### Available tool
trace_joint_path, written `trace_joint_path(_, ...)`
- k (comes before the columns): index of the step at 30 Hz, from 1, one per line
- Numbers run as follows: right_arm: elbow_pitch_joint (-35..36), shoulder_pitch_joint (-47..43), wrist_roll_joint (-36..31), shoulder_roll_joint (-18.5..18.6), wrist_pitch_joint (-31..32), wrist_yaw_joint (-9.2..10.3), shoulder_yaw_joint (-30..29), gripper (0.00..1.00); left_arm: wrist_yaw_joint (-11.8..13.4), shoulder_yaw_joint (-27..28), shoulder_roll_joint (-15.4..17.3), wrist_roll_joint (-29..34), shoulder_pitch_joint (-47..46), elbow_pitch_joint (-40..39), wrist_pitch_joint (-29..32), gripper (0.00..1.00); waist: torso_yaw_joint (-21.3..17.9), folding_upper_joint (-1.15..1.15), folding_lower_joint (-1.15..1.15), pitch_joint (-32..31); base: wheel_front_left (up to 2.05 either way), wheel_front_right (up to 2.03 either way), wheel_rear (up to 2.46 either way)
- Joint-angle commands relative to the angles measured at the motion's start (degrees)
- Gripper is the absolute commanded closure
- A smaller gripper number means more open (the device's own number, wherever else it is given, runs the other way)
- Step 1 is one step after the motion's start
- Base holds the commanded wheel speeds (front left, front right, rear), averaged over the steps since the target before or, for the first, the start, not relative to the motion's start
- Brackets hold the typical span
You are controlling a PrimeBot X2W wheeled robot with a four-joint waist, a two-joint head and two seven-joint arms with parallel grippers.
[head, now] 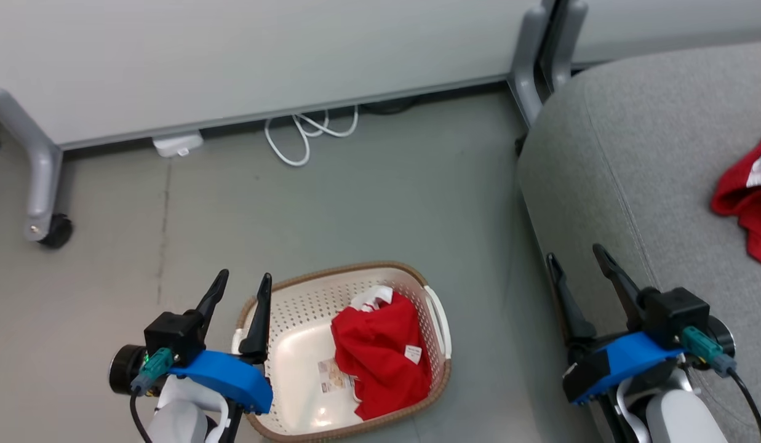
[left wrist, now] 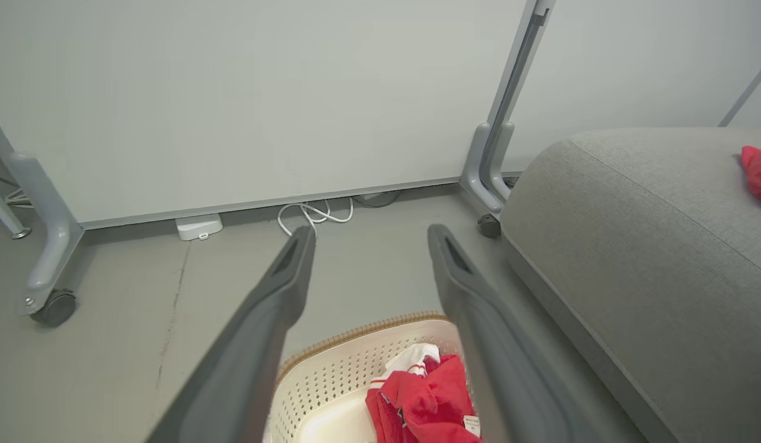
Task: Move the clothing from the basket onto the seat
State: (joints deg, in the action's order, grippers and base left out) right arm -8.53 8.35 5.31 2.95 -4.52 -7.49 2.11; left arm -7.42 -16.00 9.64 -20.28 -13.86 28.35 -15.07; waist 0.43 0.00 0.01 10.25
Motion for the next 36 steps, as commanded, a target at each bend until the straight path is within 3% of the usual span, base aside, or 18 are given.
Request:
trace_joint_path(1,0.0,1.3,0.3,-0.1,-0.3,-0.01,0.4,0.00,-0.1,-0.8,0.6,-0.2,-1.7,0.5,-0.2,0.00,-2.8,0.00,-0.01,3.1,0.00,0.00,0.00)
trace_joint_path(19,-3.9,10.0,4.0,-0.1,-5.7,-0.01,7.6,0.00,-0.1,-10.5,6.9,-4.8,-12.6,15.3,1.2,0.00,-15.2,0.00,-0.01,19.0,0.00,0.00,0.00)
trace_joint_path(36,-7.3,16.1,7.2,-0.1,-9.5,-0.01,11.1,0.00,-0.1,-13.4,9.2,-13.6,-19.0,24.7,8.0,0.00,-18.4,0.00,-0.01,28.5,0.00,0.00,0.00)
